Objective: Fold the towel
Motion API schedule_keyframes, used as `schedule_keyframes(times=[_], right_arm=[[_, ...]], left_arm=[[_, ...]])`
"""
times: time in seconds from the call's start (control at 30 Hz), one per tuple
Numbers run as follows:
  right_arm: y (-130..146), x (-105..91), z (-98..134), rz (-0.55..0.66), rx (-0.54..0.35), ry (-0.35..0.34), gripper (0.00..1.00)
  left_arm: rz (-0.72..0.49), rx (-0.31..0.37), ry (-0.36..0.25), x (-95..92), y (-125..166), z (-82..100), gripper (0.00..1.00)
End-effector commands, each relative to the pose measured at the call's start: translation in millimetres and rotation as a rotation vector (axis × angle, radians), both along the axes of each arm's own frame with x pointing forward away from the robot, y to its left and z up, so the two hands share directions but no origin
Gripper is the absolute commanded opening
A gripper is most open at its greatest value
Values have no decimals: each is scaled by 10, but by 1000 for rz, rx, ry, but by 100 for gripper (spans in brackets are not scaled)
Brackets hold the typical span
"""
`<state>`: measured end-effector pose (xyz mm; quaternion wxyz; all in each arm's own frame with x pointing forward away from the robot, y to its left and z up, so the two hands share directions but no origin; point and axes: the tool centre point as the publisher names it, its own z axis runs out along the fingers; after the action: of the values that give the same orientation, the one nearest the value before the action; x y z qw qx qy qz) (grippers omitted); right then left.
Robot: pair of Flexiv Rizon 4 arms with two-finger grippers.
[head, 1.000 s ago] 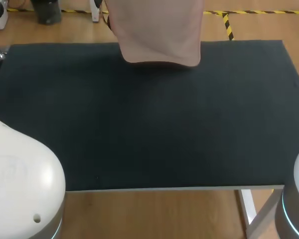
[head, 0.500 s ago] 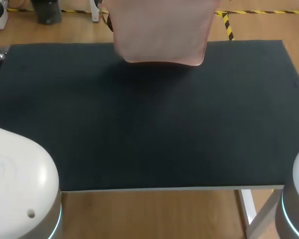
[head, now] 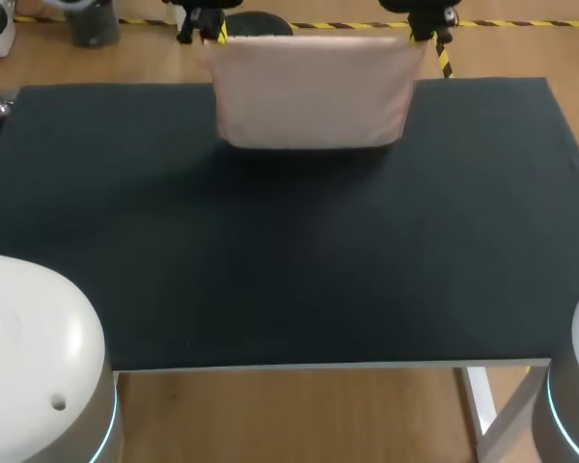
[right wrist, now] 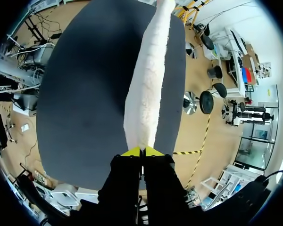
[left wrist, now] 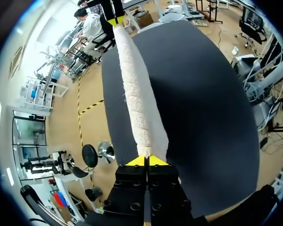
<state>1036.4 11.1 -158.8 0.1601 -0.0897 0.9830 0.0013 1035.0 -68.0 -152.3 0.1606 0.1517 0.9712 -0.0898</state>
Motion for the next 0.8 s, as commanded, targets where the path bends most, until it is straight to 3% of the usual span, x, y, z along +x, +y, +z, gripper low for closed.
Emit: schedule_keyframes(times=[0.03, 0.33, 0.6, 0.73, 0.8], right_arm=[[-51, -157, -51, -1, -5, -1, 0], [-6, -400, -286, 10, -16, 54, 0], [-5, -392, -571, -3, -37, 95, 0], [-25, -349, -764, -14, -56, 125, 0], [-24, -317, -874, -18, -66, 137, 0]], left_arm=[[-9, -7, 4, -198, 25, -105, 0], [-8, -3, 72, -367, -8, -412, 0], [51, 41, 140, -303, -52, -844, 0], [87, 25, 183, -242, -60, -1059, 0], [88, 59, 186, -206, -70, -1142, 0]])
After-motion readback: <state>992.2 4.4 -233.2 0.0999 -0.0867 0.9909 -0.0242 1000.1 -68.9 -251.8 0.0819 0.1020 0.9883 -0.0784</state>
